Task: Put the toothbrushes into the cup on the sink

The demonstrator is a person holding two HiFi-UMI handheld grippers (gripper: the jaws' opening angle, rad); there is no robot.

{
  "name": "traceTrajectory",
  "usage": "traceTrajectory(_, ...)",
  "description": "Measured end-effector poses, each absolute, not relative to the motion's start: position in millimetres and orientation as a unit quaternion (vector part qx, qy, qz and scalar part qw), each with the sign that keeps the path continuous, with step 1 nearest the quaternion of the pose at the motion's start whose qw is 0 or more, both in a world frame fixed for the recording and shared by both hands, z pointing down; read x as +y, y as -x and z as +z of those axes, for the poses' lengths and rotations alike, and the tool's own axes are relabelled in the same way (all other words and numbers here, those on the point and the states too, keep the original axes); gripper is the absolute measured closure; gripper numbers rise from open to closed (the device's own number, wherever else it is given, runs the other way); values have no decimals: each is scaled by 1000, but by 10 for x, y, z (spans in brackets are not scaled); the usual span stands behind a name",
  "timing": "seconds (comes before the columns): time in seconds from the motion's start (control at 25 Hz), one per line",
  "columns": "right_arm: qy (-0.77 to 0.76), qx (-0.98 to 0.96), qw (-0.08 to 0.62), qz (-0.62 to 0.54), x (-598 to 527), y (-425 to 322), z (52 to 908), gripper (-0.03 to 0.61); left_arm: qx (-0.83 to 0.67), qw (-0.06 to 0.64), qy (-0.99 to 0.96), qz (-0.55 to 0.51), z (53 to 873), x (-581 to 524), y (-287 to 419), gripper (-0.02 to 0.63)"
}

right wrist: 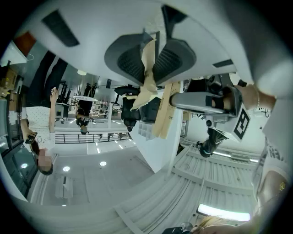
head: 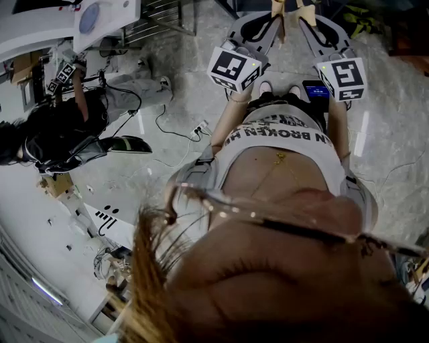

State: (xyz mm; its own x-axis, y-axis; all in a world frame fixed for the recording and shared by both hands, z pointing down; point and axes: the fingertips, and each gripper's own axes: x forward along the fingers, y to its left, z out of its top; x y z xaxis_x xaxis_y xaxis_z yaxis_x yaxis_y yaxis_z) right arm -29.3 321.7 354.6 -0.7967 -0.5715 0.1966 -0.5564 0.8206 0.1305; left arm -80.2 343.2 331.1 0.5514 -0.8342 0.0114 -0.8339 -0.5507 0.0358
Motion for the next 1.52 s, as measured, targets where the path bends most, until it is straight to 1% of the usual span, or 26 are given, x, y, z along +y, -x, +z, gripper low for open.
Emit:
traceTrajectory(0.28, -291, -951, 97, -22, 3166, 14, 3593, 506, -479, 23, -877, -4, 3360, 3360, 543, 580)
traceTrajectory(0.52, -291, -952, 98, -20, 3041, -242, 3588, 506, -488, 32, -872, -14, 3367, 3281, 362, 580)
traceTrajectory(0.72, -301, -949, 91, -25, 2918, -219, 3477, 506, -486, 34, -873, -18, 3310, 3143, 428, 580)
traceTrajectory(0.92, -317, -944, 87, -27, 2610, -225, 3554, 506, -474, 29, -880, -24, 3378, 2800, 428, 580)
traceTrajectory(1.2, -343, -935, 89, -28, 2168, 22, 3481, 506, -442, 30, -897, -17, 3336, 2304, 653, 580)
traceTrajectory(1.52, -356, -929, 104, -18, 1660, 237, 3636, 506, -420, 43, -906, -15, 3481, 1774, 848, 580)
